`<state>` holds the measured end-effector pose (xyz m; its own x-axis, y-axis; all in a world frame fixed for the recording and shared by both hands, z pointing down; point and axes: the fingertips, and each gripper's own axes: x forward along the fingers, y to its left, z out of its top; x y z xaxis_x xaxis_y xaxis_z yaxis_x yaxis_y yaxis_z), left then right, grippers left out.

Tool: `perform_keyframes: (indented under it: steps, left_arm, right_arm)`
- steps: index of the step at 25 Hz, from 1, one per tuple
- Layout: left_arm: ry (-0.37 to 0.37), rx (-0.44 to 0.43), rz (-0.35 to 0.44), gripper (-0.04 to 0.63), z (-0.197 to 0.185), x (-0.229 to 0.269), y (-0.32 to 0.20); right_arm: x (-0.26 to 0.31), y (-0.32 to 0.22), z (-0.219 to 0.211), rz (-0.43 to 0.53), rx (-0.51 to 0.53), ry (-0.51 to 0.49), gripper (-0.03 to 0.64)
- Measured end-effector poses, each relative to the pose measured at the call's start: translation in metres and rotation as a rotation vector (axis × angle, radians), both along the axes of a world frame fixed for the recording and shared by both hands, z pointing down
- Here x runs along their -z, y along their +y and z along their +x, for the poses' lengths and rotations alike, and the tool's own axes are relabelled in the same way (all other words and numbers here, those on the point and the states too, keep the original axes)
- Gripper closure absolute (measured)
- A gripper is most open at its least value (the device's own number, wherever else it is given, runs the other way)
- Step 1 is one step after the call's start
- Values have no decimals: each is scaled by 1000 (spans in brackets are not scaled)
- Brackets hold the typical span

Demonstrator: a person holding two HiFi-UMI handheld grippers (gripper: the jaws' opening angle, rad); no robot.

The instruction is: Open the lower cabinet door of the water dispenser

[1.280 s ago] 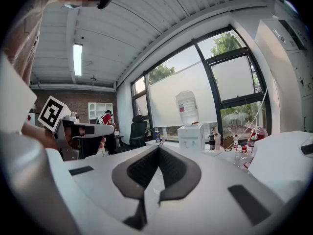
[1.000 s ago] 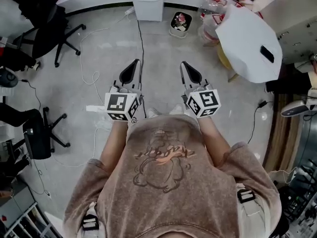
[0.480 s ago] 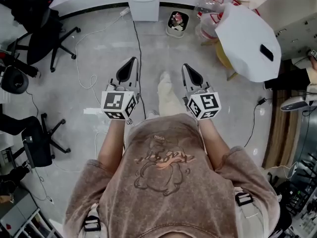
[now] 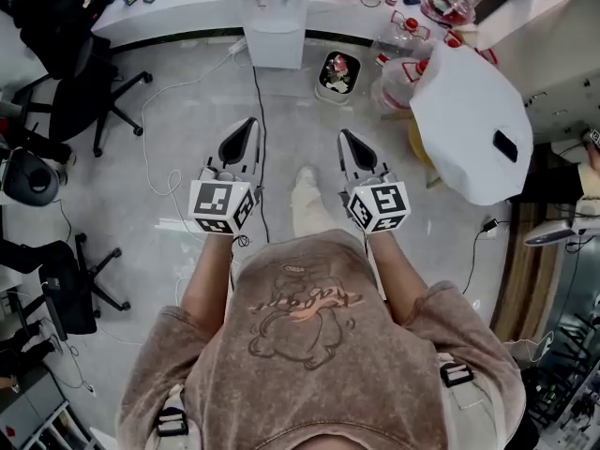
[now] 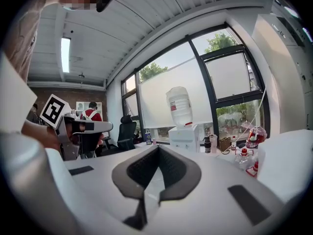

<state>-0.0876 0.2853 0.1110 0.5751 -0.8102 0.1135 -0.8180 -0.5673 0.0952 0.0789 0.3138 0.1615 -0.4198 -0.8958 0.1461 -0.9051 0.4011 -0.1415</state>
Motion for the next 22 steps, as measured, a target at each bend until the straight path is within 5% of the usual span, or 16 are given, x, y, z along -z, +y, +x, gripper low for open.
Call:
perform_keyframes:
  steps: [12, 22]
  left_arm:
    - [-11, 53, -21, 583, 27, 11, -153]
    - [-16, 71, -35, 583, 48, -3, -227]
  right_arm:
    - [17, -164, 26, 2, 68, -17, 611]
    - [2, -240, 49, -19, 107, 9, 611]
